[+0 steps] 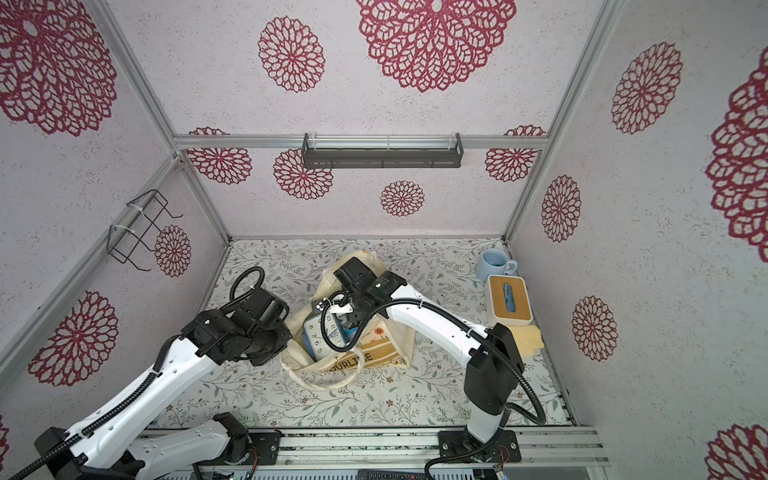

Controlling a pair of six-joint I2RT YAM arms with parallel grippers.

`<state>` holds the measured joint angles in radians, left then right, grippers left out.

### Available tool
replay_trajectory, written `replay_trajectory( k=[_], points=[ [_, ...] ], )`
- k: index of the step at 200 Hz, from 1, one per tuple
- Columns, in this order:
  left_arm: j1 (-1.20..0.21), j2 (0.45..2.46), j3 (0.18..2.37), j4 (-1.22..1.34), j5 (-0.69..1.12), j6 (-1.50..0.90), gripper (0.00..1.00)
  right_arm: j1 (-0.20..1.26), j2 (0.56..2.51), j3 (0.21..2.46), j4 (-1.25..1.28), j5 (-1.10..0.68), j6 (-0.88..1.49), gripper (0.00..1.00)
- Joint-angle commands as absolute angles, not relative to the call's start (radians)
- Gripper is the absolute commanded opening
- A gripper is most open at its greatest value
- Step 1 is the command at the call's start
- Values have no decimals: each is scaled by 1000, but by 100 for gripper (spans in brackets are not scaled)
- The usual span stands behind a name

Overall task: Take the alarm clock out of the canvas bag
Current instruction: Pick up the alarm from the canvas bag.

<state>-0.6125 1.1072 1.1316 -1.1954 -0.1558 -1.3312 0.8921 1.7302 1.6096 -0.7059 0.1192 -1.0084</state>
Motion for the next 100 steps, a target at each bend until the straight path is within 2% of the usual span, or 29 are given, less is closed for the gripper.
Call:
replay_trajectory(
  k=[1,44,100],
  points=[
    [-593,1118,1157,-1246,-263,-1335,0,905,1692,1595,-710,110,-976,33],
    [-570,1130,1228,-1316,-342,-1255,0,911,1644,1738,-680,104,-927,32],
    [-426,1158,1368,-1395,-448,-1039,0,910,1559,1862,-579,43,-770,33]
  ],
)
